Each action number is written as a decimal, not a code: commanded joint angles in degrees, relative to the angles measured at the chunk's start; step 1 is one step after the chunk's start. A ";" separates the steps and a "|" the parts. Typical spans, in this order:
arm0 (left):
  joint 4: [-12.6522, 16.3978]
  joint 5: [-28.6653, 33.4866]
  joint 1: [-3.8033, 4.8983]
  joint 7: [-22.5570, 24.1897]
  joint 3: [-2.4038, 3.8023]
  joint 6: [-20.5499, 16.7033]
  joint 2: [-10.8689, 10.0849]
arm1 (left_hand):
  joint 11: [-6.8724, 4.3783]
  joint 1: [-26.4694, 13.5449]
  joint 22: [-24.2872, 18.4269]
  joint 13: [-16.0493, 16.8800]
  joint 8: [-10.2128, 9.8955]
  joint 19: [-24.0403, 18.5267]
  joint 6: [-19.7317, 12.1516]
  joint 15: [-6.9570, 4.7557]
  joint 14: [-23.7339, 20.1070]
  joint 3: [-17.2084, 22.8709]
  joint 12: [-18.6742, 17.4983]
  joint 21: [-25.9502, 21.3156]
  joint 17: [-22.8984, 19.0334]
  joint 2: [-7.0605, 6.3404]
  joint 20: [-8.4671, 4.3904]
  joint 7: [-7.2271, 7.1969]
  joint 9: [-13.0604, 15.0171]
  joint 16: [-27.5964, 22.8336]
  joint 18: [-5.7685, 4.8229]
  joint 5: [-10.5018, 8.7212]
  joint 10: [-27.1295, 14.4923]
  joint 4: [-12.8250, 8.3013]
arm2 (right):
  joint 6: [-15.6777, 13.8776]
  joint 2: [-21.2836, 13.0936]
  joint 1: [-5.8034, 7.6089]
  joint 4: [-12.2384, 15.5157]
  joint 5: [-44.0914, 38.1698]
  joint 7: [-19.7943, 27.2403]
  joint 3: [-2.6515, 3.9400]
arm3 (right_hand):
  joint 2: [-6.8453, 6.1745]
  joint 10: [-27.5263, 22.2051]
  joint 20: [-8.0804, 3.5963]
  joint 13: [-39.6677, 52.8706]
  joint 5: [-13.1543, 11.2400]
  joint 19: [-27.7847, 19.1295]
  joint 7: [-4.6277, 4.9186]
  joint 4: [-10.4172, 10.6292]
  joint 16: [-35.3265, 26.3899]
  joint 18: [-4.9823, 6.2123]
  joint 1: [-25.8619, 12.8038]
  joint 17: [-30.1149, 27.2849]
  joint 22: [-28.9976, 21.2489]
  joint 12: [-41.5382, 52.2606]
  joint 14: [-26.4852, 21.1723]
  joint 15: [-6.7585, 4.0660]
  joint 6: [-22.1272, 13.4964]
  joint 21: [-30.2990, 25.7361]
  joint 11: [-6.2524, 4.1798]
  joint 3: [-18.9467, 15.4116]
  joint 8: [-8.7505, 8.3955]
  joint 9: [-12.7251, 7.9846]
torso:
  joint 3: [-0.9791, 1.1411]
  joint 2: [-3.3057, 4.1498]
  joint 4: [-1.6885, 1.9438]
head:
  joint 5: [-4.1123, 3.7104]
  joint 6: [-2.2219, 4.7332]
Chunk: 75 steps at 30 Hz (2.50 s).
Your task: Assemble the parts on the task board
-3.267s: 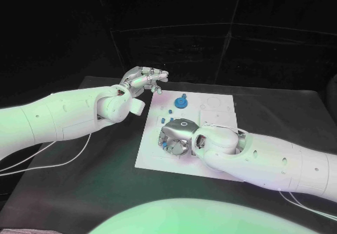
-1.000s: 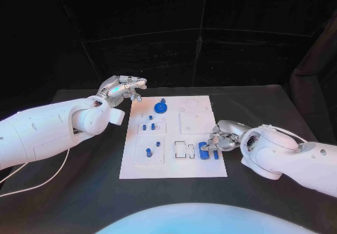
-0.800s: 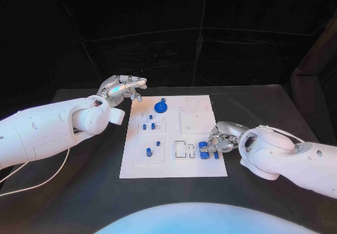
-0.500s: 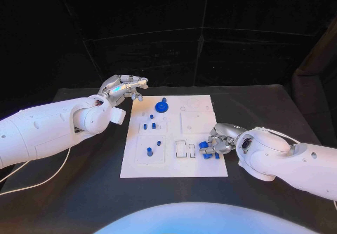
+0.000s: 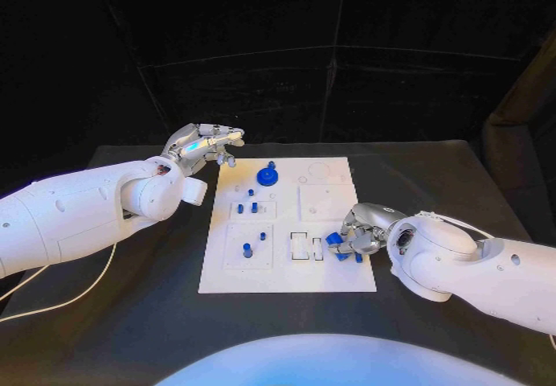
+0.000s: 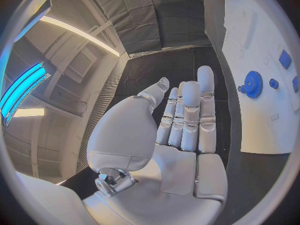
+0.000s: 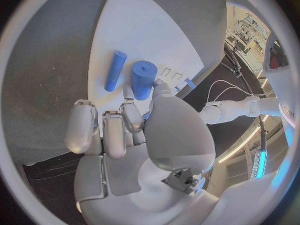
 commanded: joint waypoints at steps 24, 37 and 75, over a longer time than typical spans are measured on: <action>0.07 0.16 0.06 0.17 -0.02 1.31 0.28 | -0.08 0.39 -0.16 0.06 0.15 0.11 0.04 -0.09 -0.40 -0.40 0.34 -0.44 -0.21 0.42 0.38 0.00 0.05 -0.36 0.39 -0.09 -0.44 -0.05 | -9.35 1.86 -0.11 3.63 12.69 2.48 -0.09 | 2.28 0.71 -0.60 -0.02 5.86 0.36 -0.59 0.39 0.36 -0.91 -0.74 0.50 0.39 -0.84 3.37 -0.59 1.13 0.43 -0.46 -1.35 0.31 1.27 | -0.16 0.05 0.11 | 0.14 0.11; 0.19 0.16 0.06 0.39 -0.03 1.83 0.35 | -0.11 0.45 -0.21 0.07 0.24 0.12 0.14 -0.11 -0.46 -0.46 0.39 -0.50 -0.29 0.43 0.38 -0.06 0.07 -0.37 0.40 -0.09 -0.48 -0.08 | -7.88 6.12 -0.10 1.09 10.00 -0.42 -0.08 | 3.61 1.81 -1.22 0.73 0.77 0.42 -1.54 0.34 0.33 -0.91 -3.22 0.79 0.34 -1.13 3.37 -1.28 3.29 0.32 -1.28 -2.90 0.58 2.65 | -0.14 0.00 0.10 | 0.38 -0.05; 0.40 0.16 0.07 0.36 -0.03 2.27 0.20 | -0.12 0.47 -0.23 0.07 0.26 0.12 0.14 -0.12 -0.48 -0.52 0.40 -0.53 -0.29 0.37 0.38 -0.08 0.08 -0.36 0.40 -0.10 -0.50 -0.12 | -5.69 7.65 -0.09 0.57 1.69 0.16 -0.08 | -1.54 0.07 -1.11 -2.74 -16.26 0.61 -1.33 -6.87 -0.52 -1.13 2.79 0.47 1.65 -7.69 3.31 -1.13 3.06 0.54 -1.10 2.13 -0.34 7.09 | 0.09 -0.07 0.35 | -0.13 -0.68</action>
